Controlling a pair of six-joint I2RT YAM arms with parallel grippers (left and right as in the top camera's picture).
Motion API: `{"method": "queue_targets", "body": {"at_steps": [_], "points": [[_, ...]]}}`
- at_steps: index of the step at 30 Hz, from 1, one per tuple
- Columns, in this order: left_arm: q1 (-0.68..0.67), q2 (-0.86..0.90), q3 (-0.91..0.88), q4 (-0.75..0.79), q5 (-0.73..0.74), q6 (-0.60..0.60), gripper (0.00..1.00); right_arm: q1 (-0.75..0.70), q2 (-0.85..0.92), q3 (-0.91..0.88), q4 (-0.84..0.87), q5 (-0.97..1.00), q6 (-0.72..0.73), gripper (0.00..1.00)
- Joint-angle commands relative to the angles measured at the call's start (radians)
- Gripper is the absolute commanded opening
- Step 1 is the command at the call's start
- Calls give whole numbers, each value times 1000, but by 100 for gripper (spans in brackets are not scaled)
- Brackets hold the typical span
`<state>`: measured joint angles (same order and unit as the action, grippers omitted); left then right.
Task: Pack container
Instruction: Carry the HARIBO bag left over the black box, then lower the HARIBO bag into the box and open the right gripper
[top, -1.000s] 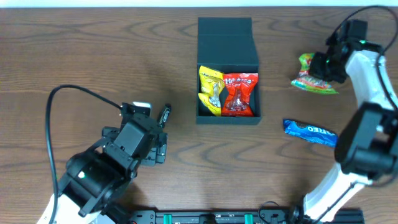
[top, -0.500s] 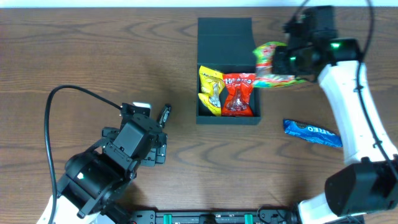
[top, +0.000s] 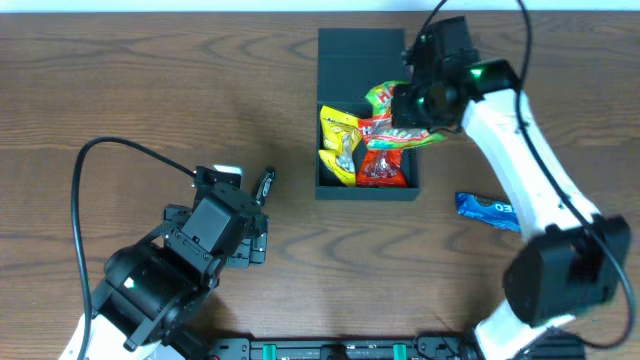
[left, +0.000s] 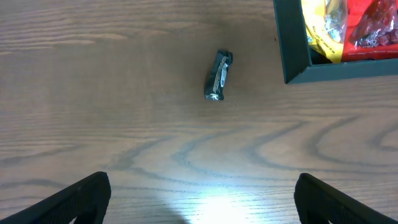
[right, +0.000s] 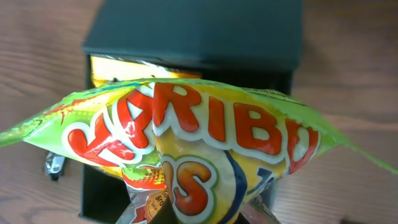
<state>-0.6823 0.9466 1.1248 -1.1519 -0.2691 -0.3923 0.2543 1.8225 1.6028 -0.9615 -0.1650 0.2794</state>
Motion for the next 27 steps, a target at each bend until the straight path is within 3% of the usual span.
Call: {"method": "queue_targets", "body": {"at_steps": [1,21,22,27], "points": [[2,-5,2,-4,-7,-4,95,29,34,3,0,-33,50,1],[2,-5,2,-15,-8,-4,95,61,127,3,24,79,49,1],[2,-5,2,-15,-8,-4,95,61,127,3,23,79,49,8],[2,-5,2,-15,-7,-4,95,61,127,3,23,79,49,65]]}}
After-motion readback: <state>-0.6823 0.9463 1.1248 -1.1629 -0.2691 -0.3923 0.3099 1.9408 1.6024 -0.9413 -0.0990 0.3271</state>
